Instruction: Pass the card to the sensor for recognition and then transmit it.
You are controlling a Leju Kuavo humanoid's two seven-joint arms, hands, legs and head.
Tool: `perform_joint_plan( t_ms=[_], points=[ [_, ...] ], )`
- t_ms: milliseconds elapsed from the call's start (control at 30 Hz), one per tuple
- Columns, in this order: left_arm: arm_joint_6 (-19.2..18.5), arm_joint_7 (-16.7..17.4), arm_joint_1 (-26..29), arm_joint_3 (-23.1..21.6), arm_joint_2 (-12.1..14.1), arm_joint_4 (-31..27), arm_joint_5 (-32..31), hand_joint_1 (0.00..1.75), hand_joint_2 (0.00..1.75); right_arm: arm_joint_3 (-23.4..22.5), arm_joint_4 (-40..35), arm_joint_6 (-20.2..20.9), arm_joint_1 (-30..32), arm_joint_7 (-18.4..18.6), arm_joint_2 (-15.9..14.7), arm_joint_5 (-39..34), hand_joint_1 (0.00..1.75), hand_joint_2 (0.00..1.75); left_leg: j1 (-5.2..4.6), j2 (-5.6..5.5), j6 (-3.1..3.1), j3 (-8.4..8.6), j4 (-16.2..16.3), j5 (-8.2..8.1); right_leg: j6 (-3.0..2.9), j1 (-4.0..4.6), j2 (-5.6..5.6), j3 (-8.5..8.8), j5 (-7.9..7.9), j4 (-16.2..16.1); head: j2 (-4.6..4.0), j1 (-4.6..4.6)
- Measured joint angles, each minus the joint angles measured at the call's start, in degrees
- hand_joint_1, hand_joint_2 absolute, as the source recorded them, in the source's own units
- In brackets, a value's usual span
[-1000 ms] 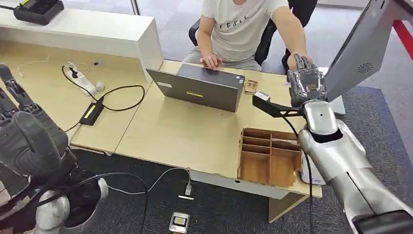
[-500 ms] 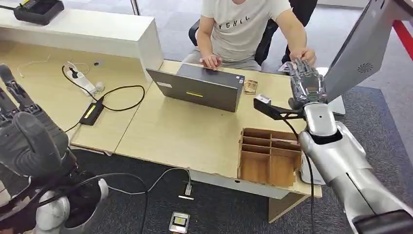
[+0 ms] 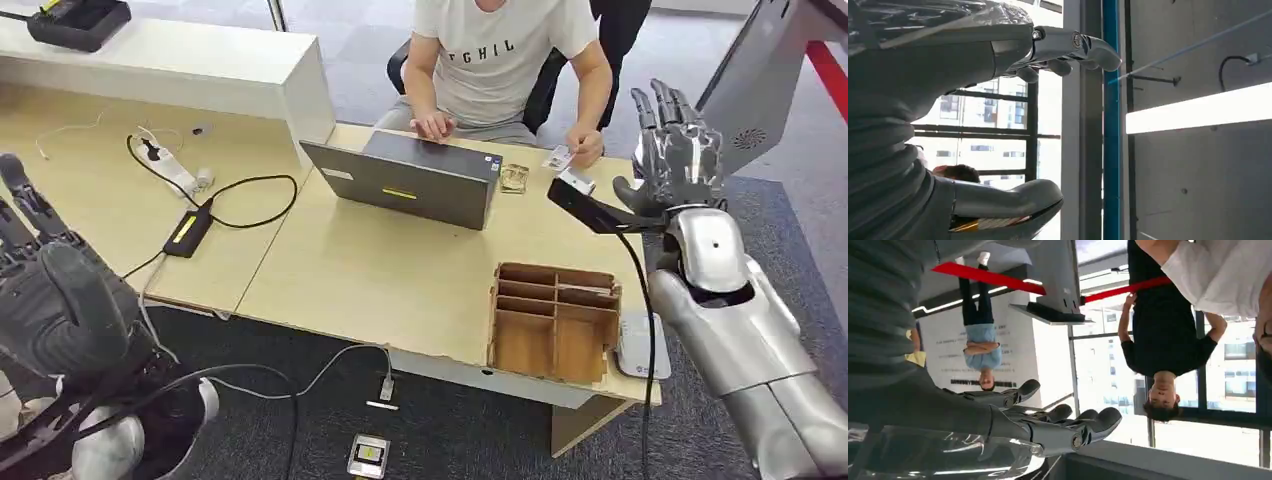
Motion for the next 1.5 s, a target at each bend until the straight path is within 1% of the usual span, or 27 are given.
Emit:
perform_joint_plan(
  t_ms=[167,267,367,433,533,600,700,800,867,933,1067,1200,1333,1500],
  points=[
    [0.0,0.0,2.15,1.01,0.0,-0.74,-0.48,0.0,1.75,-3.48,-15.61,3.93,8.62,0.72,-5.03,-3.01,0.0,1.75,0.0,-0.02,0.03,-0.01,-0.01,-0.03,0.01,0.01,-0.01,0.02,-0.01,-0.02,0.0,-0.02],
    [0.0,0.0,3.27,1.9,0.02,-1.29,-0.66,0.0,1.75,-5.44,-24.24,4.72,14.95,1.51,-7.58,-4.5,0.0,1.75,0.0,0.01,0.02,-0.01,-0.01,-0.04,0.0,0.0,0.01,0.02,-0.01,-0.02,0.0,0.0],
    [0.02,0.0,4.0,2.43,0.07,-1.68,-1.18,0.0,1.75,-6.67,-29.9,5.0,19.24,1.99,-9.24,-5.99,0.0,1.75,0.0,0.01,0.02,0.01,-0.03,-0.04,0.0,0.0,0.02,0.01,-0.01,-0.02,0.0,-0.07],
    [0.0,0.0,5.19,3.3,0.13,-2.25,-1.66,0.0,1.75,-8.02,-35.45,4.98,24.05,2.4,-10.69,-8.26,0.0,1.75,0.02,-0.01,0.03,0.02,-0.04,-0.05,0.05,0.02,-0.02,0.08,-0.07,-0.03,0.0,-0.02],
    [-0.15,0.0,6.03,4.09,0.2,-2.78,-1.68,0.0,1.75,-8.5,-39.66,4.3,29.55,3.45,-11.58,-9.22,0.0,1.75,0.02,-0.02,0.02,-0.02,-0.06,-0.05,0.04,0.01,-0.01,0.04,-0.07,-0.03,0.0,-0.02],
    [-0.46,0.0,6.63,4.76,0.2,-3.1,-1.57,0.0,1.75,-9.5,-42.93,2.75,33.08,3.93,-12.02,-9.9,0.0,1.75,0.02,-0.02,0.03,-0.02,-0.07,-0.06,0.04,0.01,-0.01,0.04,-0.07,-0.03,0.0,-0.02],
    [-1.29,0.0,6.8,5.11,0.22,-3.15,-1.09,0.0,1.75,-10.45,-45.85,2.53,37.19,3.65,-12.15,-10.47,0.0,1.75,0.02,-0.02,0.03,-0.03,-0.07,-0.06,0.04,0.01,-0.01,0.05,-0.07,-0.03,0.0,-0.02],
    [-2.03,0.0,6.75,5.6,0.22,-3.15,-0.57,0.0,1.75,-10.6,-47.99,3.32,40.15,2.84,-12.02,-9.83,0.0,1.75,0.01,-0.01,0.03,-0.06,-0.08,-0.06,0.04,0.0,0.0,0.04,-0.07,-0.03,0.0,-0.02],
    [-2.34,0.0,6.55,5.83,0.22,-3.15,-0.26,0.0,1.75,-10.6,-48.66,3.84,40.98,2.67,-11.82,-7.79,0.0,1.75,0.01,0.0,0.03,-0.05,-0.08,-0.06,0.04,0.0,0.0,0.04,-0.07,-0.03,0.0,-0.02],
    [-2.58,0.0,6.35,6.08,0.2,-3.15,0.07,0.0,1.75,-10.6,-48.79,4.35,41.23,2.67,-11.58,-6.16,0.0,1.75,0.01,0.0,0.03,-0.06,-0.08,-0.05,0.04,0.0,0.0,0.04,-0.07,-0.03,0.0,-0.02],
    [-3.45,0.0,5.55,6.14,0.2,-3.1,0.7,0.0,1.75,-10.64,-48.03,5.11,40.57,2.34,-11.01,-5.37,0.0,1.75,0.01,0.0,0.02,-0.07,-0.08,-0.04,0.04,0.0,0.0,0.05,-0.07,-0.03,0.0,-0.02],
    [-5.0,0.0,4.69,6.14,0.17,-2.89,1.95,0.0,1.75,-10.93,-45.62,5.9,38.76,2.58,-10.94,-5.66,0.0,1.75,0.01,0.0,0.02,-0.04,-0.08,-0.03,0.03,0.0,0.0,0.05,-0.05,-0.03,0.0,-0.02],
    [-6.05,0.0,4.01,6.14,0.13,-2.45,2.34,0.0,1.75,-11.01,-41.8,5.77,37.02,2.69,-10.84,-5.31,0.0,1.75,0.01,0.0,0.02,-0.06,-0.07,-0.03,0.03,0.0,0.0,0.04,-0.05,-0.03,0.0,-0.02],
    [-6.58,0.0,3.4,6.14,-0.02,-1.88,2.62,0.0,1.75,-10.86,-35.47,6.34,33.62,3.3,-10.6,-1.35,0.0,1.75,0.01,0.0,0.02,-0.07,-0.07,-0.03,0.03,0.0,0.0,0.03,-0.05,-0.03,0.0,-0.04]
  ],
)
